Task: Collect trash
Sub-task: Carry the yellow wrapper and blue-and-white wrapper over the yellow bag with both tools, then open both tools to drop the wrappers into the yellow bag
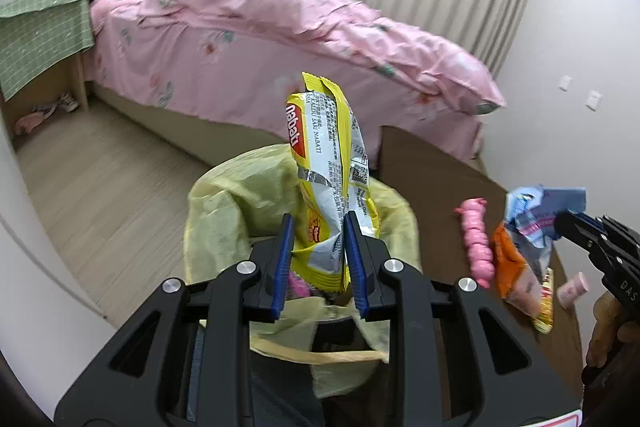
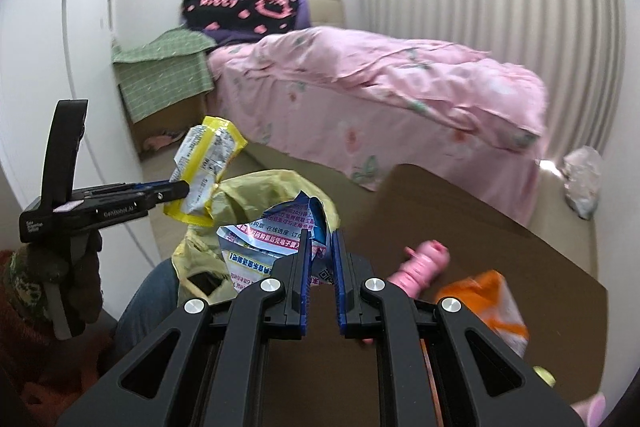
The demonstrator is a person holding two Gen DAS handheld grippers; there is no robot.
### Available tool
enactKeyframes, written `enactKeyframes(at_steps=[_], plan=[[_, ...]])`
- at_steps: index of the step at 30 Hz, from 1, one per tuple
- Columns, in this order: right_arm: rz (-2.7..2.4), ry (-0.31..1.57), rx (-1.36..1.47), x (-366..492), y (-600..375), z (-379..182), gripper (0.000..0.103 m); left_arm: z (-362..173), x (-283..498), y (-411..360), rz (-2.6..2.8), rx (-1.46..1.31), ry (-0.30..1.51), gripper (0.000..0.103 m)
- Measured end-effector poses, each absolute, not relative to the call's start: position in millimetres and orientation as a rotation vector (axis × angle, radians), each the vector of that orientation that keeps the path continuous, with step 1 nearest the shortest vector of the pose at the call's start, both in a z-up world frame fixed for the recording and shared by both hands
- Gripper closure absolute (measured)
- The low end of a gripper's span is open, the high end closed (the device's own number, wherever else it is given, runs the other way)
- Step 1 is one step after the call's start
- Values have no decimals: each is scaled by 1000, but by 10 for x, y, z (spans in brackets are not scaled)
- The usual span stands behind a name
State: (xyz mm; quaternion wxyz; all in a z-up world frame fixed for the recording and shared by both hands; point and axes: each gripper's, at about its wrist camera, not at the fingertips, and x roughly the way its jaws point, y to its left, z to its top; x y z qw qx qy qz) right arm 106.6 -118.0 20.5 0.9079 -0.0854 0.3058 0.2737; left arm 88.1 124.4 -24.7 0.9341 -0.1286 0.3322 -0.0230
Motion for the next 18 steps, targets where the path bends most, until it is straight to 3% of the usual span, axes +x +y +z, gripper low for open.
enactKeyframes(at_steps=[18], plan=[[659,801,-220,1956,-403,-634,91,-684,1221,1381,18,-323,756,80]])
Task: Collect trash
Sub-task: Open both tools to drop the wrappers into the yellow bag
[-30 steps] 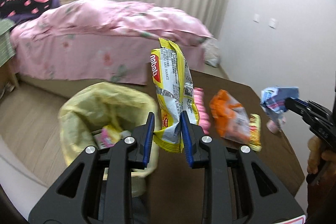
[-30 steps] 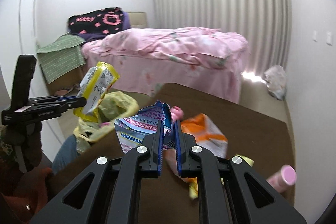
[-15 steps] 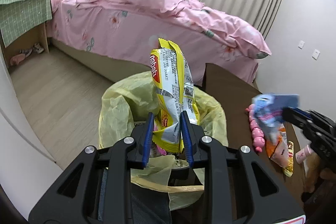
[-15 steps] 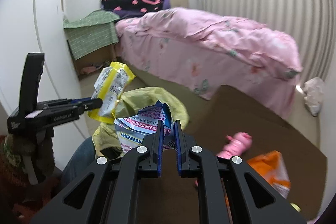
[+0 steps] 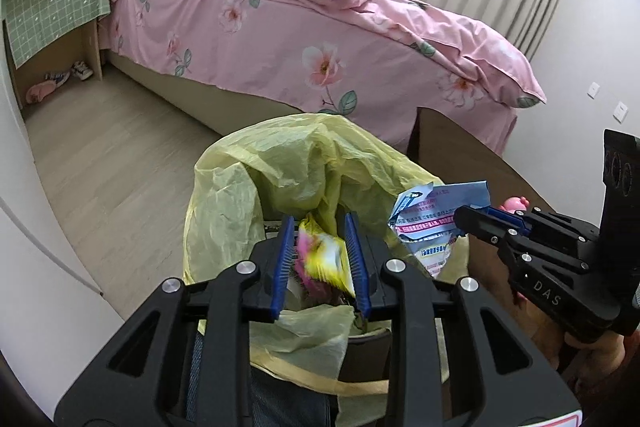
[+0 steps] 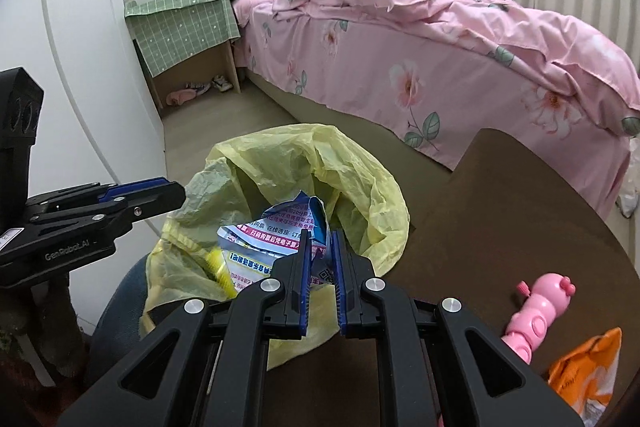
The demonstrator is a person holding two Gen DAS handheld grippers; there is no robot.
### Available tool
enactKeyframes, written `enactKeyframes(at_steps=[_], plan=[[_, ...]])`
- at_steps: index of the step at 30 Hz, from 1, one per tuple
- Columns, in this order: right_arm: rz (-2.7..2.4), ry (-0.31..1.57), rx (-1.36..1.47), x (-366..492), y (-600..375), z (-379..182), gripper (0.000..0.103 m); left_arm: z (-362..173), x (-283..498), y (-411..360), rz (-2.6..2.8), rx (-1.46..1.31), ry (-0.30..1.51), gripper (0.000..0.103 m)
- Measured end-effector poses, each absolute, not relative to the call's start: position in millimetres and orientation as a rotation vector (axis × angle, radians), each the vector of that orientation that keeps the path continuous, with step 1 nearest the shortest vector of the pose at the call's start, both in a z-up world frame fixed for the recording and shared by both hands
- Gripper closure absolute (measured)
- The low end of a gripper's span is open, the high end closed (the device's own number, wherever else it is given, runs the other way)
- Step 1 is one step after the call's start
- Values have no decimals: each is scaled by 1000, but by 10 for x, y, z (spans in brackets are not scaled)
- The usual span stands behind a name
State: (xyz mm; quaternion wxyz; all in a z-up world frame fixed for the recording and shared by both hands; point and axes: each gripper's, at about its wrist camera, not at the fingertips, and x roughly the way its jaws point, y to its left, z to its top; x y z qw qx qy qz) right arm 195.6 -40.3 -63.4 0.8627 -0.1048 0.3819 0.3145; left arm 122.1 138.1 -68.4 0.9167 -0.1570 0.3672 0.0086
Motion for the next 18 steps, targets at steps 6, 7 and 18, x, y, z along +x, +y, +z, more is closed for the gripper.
enactKeyframes(at_steps=[6,7,18], plan=[[673,835,-196,2025,-378,-694,75,-774,1250,1471,34,-370,772,80],[669,831,-203,2008,-383,-700,65,-764,1240,1491,31,-386,766,80],[602,760,-175,1519,-941,-448,62,-582,1097,1418,-23,-406,702,56]])
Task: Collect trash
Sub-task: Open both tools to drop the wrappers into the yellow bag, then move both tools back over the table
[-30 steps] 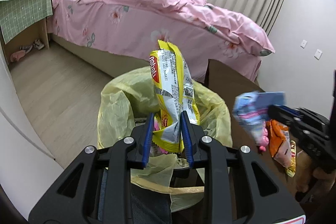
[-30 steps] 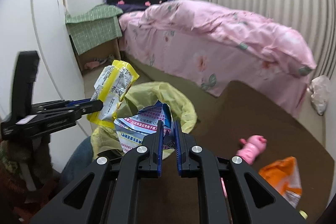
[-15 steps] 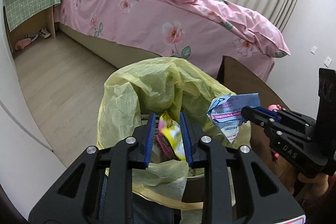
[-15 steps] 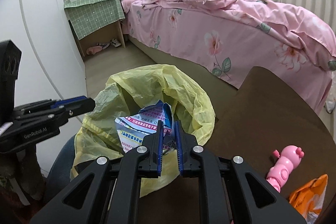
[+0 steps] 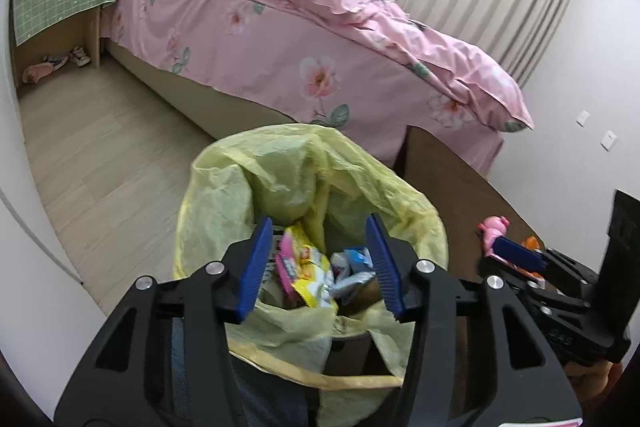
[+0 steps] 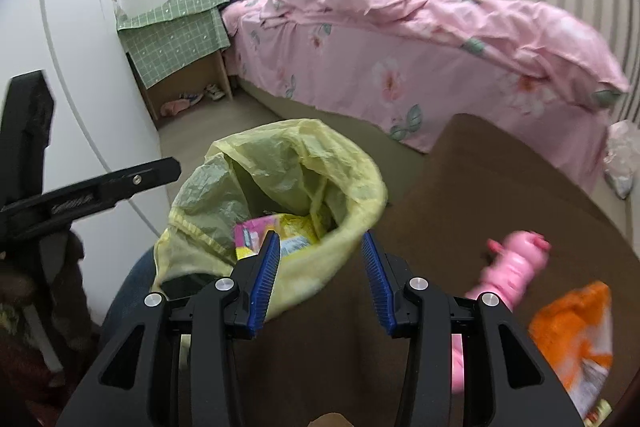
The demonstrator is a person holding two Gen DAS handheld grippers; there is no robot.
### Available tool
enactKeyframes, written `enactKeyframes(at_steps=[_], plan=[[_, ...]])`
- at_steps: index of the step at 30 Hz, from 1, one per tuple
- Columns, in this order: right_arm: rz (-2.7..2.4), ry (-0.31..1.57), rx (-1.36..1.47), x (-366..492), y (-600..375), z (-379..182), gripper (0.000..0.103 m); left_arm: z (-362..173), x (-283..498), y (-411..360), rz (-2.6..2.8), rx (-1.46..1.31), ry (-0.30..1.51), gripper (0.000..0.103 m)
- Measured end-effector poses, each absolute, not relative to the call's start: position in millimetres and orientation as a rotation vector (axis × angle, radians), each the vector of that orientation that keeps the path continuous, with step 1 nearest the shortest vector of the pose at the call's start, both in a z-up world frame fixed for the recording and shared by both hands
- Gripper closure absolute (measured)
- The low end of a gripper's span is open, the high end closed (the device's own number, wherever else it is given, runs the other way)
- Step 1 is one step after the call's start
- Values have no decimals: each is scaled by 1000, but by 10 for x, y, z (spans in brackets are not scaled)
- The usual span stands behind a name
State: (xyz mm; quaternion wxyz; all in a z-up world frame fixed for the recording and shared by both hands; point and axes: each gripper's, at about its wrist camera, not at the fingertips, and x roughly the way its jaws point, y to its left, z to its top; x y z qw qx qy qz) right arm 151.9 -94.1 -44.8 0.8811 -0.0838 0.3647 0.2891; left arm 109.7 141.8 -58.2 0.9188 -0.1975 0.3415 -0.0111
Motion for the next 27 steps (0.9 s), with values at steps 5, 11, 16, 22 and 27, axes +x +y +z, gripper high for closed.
enactKeyframes(at_steps=[5,11,16,22,27], plan=[[481,722,-133,1103,-1638,-328,62,-495,1073,1003,-165,-365,698,51],[270,751,-99,738,-2470,-483,56,-407,1043,270,-367,-253,705,46],[173,781,-64,453,-2928,-690,56,-405,1021,-313,-466,-141,739,45],[133,756,36,214,-3313,-786,56,-413,1074,-823,-541,-97,764,43],[102,752,117,103,-3544,-870,55,-461,1236,-1253,-558,-39,776,35]])
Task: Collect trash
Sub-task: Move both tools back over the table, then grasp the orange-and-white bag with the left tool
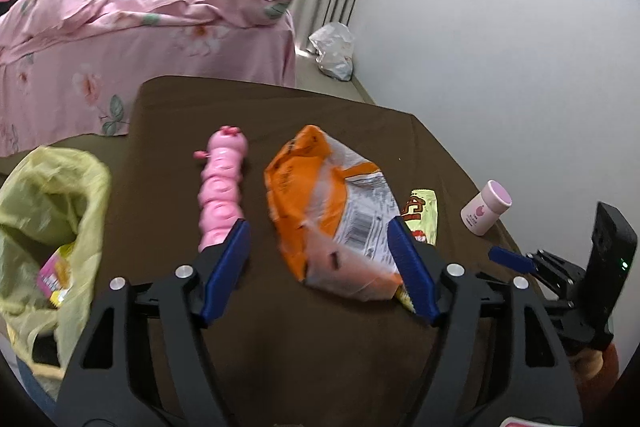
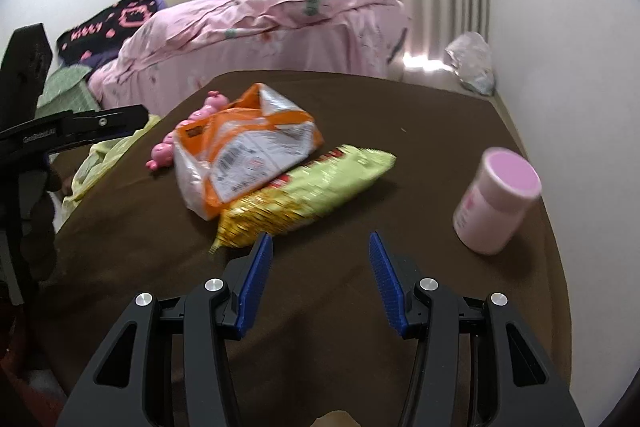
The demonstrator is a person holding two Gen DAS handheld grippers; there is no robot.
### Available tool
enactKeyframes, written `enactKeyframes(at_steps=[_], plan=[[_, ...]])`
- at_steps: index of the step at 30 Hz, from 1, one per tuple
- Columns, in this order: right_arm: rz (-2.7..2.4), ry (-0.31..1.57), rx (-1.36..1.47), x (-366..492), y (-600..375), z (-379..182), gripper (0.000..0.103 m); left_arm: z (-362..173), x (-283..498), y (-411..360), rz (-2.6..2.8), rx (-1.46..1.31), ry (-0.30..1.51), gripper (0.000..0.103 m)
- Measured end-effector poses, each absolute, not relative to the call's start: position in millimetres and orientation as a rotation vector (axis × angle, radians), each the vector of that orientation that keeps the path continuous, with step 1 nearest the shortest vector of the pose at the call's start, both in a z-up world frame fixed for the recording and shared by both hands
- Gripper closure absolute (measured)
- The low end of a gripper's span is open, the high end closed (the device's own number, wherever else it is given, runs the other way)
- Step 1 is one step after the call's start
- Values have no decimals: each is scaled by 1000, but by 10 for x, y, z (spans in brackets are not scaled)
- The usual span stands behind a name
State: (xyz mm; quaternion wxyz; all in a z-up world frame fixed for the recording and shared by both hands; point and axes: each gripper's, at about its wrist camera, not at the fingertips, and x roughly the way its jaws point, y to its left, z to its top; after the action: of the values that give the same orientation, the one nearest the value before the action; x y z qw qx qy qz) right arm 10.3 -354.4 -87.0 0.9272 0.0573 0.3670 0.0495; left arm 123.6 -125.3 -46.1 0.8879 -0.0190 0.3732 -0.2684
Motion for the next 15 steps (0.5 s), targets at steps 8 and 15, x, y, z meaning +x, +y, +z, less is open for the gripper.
enactKeyframes(at_steps=[8,15], plan=[[159,721,164,347,-3492,-786,54,-550,1248,-1296,-426,-30,799,35],[120,892,197,1087,-3344,-1041,54,-535,1220,-1158,-385,-31,810,35]])
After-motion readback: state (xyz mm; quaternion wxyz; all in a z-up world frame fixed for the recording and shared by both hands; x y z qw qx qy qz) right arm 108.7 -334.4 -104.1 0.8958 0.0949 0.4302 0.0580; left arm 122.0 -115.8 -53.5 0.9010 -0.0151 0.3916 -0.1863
